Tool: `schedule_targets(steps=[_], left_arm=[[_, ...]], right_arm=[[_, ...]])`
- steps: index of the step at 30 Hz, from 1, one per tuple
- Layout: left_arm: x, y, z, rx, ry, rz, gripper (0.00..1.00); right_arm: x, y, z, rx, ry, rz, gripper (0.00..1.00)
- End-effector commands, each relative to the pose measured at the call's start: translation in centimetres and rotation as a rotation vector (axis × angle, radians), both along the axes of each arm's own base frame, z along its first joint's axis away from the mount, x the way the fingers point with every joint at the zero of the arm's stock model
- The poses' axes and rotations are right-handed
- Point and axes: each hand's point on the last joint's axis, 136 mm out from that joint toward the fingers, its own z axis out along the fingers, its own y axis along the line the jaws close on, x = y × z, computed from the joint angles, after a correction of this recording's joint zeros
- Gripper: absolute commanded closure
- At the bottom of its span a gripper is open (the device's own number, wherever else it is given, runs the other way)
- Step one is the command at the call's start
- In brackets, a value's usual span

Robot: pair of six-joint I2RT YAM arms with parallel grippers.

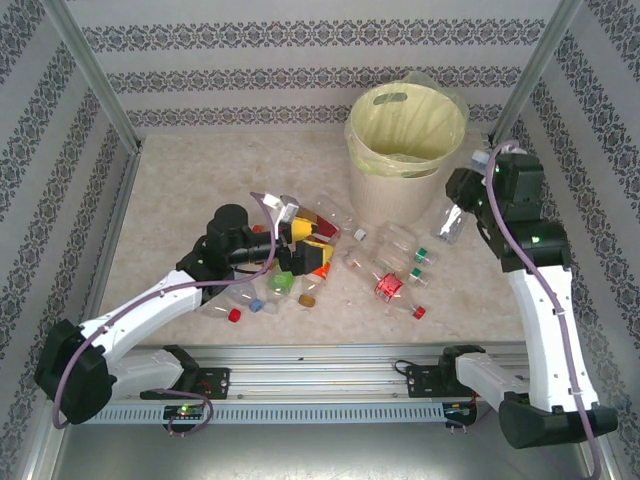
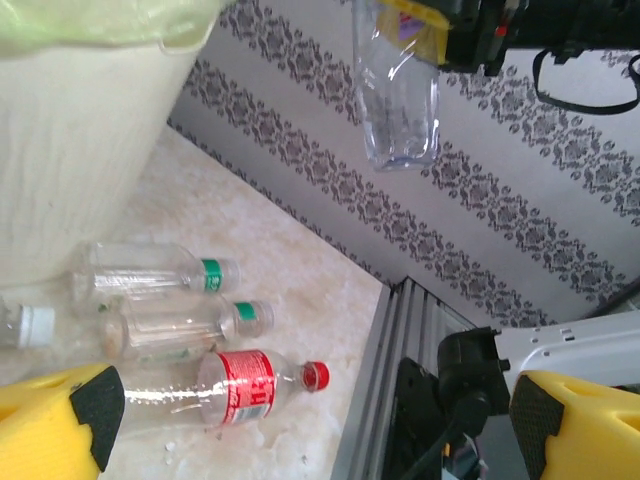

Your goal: Put the plastic bottles in the bin

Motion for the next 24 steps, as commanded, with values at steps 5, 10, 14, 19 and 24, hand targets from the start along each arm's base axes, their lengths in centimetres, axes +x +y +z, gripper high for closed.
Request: schedule_targets(steps=[5, 10, 14, 19, 24], left_arm=[[1.2, 2.7, 4.7, -0.173, -0.106, 0.111, 0.0], [2.4, 4.5, 6.1, -0.251, -0.108, 0.152, 0.0], [2.8, 5.4, 6.4, -0.262, -0.122, 0.165, 0.0], [3.4, 6.1, 6.3, -0.267, -0.122, 0.189, 0.0], [3.8, 6.8, 6.3, -0.28, -0.119, 0.215, 0.0]], right_arm=[[3.4, 2.8, 6.9, -0.14, -0.123, 0.045, 0.55], [6.9, 5.0, 9.5, -0.195, -0.165, 0.086, 0.56], [10.3, 6.7, 10.1, -0.248, -0.174, 0.118, 0.56], [14.4, 8.2, 9.6, -0.322, -0.154, 0.128, 0.56], [17.6, 8.8, 7.5, -0.385, -0.092, 0.139, 0.56]])
